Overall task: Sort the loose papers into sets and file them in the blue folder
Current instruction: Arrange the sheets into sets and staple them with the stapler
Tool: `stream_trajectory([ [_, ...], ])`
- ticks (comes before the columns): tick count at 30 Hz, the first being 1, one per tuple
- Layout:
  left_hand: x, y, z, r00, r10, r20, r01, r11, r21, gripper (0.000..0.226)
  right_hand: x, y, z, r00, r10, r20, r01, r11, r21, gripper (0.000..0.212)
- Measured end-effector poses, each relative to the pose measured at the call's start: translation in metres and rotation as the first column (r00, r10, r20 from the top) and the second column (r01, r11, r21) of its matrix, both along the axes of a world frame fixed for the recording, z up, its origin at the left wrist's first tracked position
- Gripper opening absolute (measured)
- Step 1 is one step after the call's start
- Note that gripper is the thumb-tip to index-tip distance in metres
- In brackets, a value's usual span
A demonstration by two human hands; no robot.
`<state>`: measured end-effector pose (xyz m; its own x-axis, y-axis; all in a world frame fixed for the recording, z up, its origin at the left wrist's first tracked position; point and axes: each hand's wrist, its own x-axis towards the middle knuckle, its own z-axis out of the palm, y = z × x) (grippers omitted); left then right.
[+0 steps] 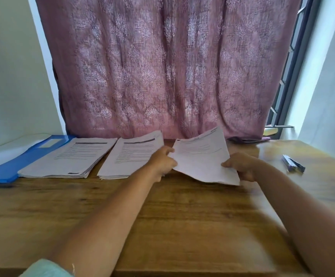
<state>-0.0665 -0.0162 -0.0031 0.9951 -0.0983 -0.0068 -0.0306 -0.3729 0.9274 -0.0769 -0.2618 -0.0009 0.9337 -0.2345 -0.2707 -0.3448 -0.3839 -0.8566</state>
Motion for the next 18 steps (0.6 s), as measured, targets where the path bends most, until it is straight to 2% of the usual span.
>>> stream_trajectory([
  [1,0.002,-0.005,-0.005,0.999,-0.036,0.035,0.032,0.994,0.108,0.045,0.009,-0.002,-0.004,1.0,0.0,-0.005,0.0,0.987,-0.161,0.031],
  [3,0.005,-0.017,-0.017,0.993,-0.044,0.112,0.014,0.968,0.251,0.038,0.025,-0.004,-0.014,0.997,-0.018,0.072,0.049,0.887,-0.46,0.041],
  [4,0.007,-0.022,-0.021,0.986,-0.053,0.156,0.0,0.948,0.317,0.038,0.031,-0.006,-0.019,0.989,-0.021,0.148,0.097,0.843,-0.529,0.044],
  [7,0.013,-0.033,-0.03,0.973,-0.121,0.194,0.015,0.88,0.474,0.041,0.041,-0.015,-0.031,0.933,0.035,0.357,0.175,0.825,-0.537,0.046],
  [9,0.016,-0.04,-0.035,0.967,-0.157,0.202,0.023,0.84,0.541,0.041,0.048,-0.022,-0.038,0.9,0.11,0.423,0.184,0.782,-0.595,0.032],
  [12,0.019,-0.046,-0.039,0.961,-0.173,0.216,0.01,0.803,0.596,0.04,0.052,-0.028,-0.042,0.901,0.16,0.403,0.18,0.708,-0.683,0.014],
  [18,0.018,-0.049,-0.04,0.963,-0.089,0.253,-0.103,0.748,0.655,0.037,0.054,-0.03,-0.046,0.904,0.193,0.381,0.155,0.682,-0.715,0.018],
])
